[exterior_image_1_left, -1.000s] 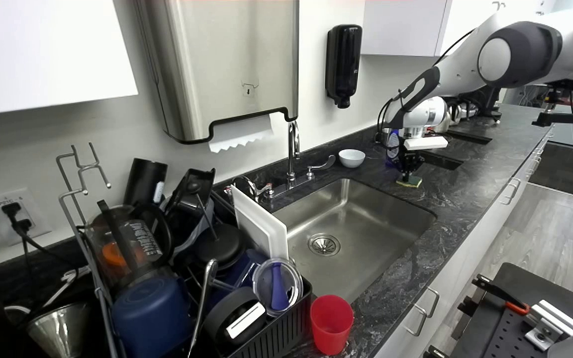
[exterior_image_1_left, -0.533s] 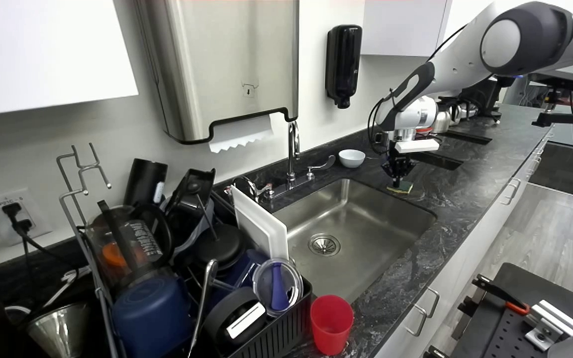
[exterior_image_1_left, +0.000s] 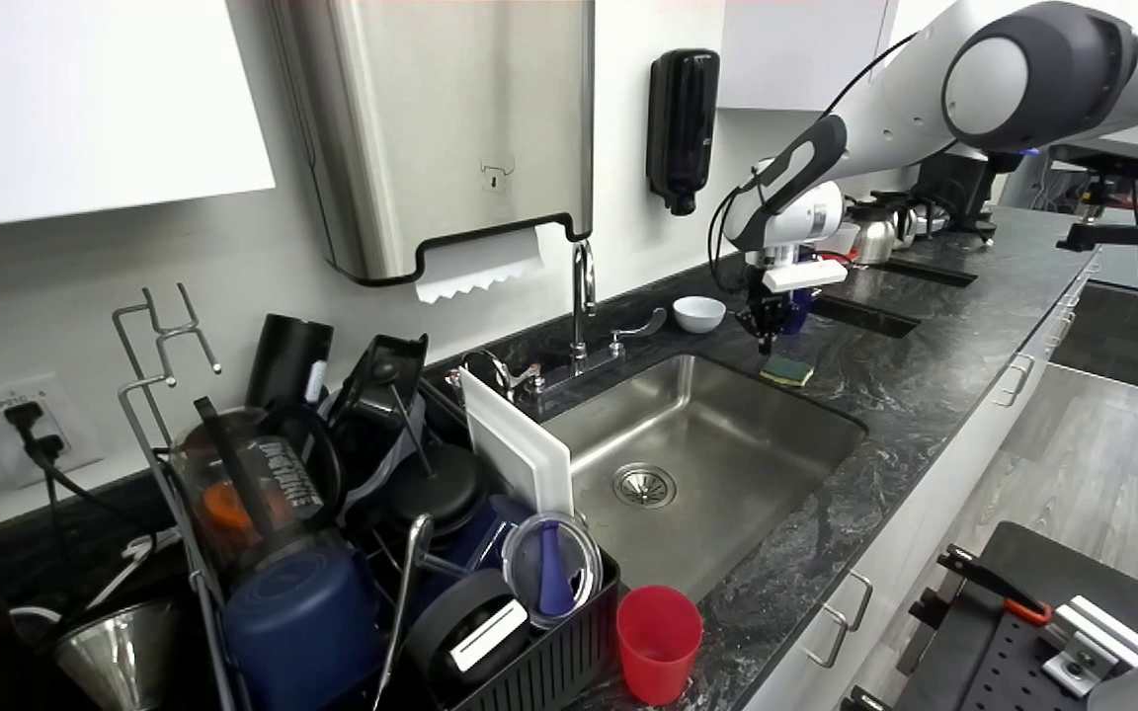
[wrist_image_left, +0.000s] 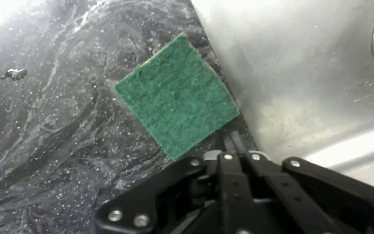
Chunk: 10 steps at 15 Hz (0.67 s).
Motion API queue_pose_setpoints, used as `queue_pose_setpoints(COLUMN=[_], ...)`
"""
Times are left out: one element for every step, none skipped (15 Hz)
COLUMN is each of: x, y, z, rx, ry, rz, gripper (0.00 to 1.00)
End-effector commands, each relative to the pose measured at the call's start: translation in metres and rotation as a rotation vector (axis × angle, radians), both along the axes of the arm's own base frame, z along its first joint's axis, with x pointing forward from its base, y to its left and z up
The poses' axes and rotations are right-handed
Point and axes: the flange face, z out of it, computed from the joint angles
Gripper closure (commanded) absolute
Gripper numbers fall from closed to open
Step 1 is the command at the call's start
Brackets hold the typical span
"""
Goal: Use the sponge to wipe the countertop
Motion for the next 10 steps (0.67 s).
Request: queue_pose_setpoints(x=[-0.002, -0.006, -0.010, -0.014, -0.017, -0.020, -0.022, -0.023, -0.024, -0.026], y=[-0.026, -0.035, -0.043, -0.048, -0.052, -0.053, -0.053, -0.050, -0.047, -0.044], z=[0.005, 0.010, 0.015, 0.021, 0.027, 0.033, 0.040, 0.048, 0.058, 0.069], rx=[-0.033, -0.038, -0.045, -0.045, -0.045, -0.048, -0.039, -0.042, -0.037, -0.033], ry=[-0.011, -0.014, -0.015, -0.014, -0.015, -0.017, -0.015, -0.014, -0.016, -0.016], rz=[-0.021, -0.037, -0.052, -0.060, -0.066, -0.069, -0.072, -0.065, -0.066, -0.062], gripper=[1.00, 1.00, 1.00, 1.00, 1.00, 1.00, 1.00, 0.74, 0.73, 0.67])
